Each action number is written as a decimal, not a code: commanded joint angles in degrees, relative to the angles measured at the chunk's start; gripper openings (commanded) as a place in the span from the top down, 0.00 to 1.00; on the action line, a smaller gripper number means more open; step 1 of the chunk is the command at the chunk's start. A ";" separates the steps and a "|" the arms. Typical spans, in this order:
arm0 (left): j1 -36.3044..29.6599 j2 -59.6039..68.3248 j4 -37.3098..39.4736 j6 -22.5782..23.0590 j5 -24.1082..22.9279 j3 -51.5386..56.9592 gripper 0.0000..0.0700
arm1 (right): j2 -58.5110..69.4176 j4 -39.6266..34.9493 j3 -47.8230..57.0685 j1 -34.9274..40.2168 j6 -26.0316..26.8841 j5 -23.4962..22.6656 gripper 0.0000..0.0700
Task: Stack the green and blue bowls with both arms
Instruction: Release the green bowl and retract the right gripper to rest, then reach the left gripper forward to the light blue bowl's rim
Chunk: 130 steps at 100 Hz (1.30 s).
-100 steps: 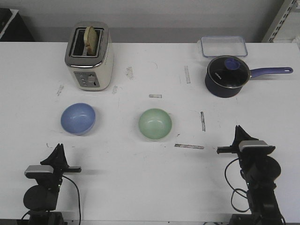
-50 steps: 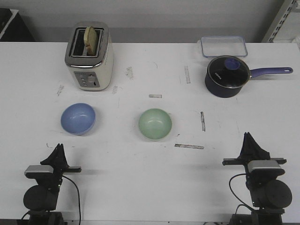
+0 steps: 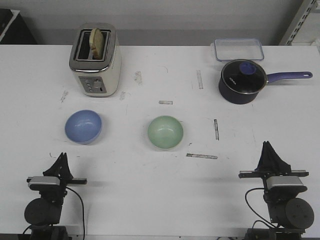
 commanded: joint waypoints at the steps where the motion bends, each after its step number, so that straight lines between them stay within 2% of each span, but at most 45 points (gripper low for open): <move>1: 0.11 -0.11 0.79 1.16 -0.02 -1.20 1.00 | -0.07 0.61 0.22 0.04 0.35 0.00 0.99; 12: 0.11 -0.11 0.94 0.09 0.00 -1.18 1.00 | -0.07 0.61 0.22 0.04 0.37 0.00 0.99; 26: 0.11 -0.09 3.45 -13.77 0.07 -0.87 1.00 | -0.07 0.61 0.22 0.04 0.37 0.00 0.99; 32: 0.11 -0.02 3.37 -17.11 -0.90 0.26 1.00 | -0.07 0.61 0.22 0.04 0.37 0.00 0.99; 42: 0.11 0.68 0.02 -16.41 -1.60 4.02 1.00 | -0.07 0.61 0.22 0.04 0.37 0.00 0.99; 63: 0.11 9.57 -15.02 -15.98 -1.66 18.97 1.00 | -0.07 0.61 0.22 0.04 0.37 0.00 0.99; 85: 0.11 22.40 -19.45 -14.53 -1.77 30.93 1.00 | -0.07 0.61 0.22 0.04 0.35 0.00 0.99; 101: 0.11 32.59 -26.84 -14.64 -1.77 39.43 1.00 | -0.07 0.61 0.22 0.04 0.37 0.00 0.99; 114: 0.11 40.09 -34.10 -15.87 -1.29 45.31 1.00 | -0.07 0.61 0.22 0.04 0.35 0.00 0.99; 130: 0.13 51.06 -47.65 -22.77 0.15 54.51 1.00 | -0.07 0.61 0.22 0.04 0.37 0.00 0.99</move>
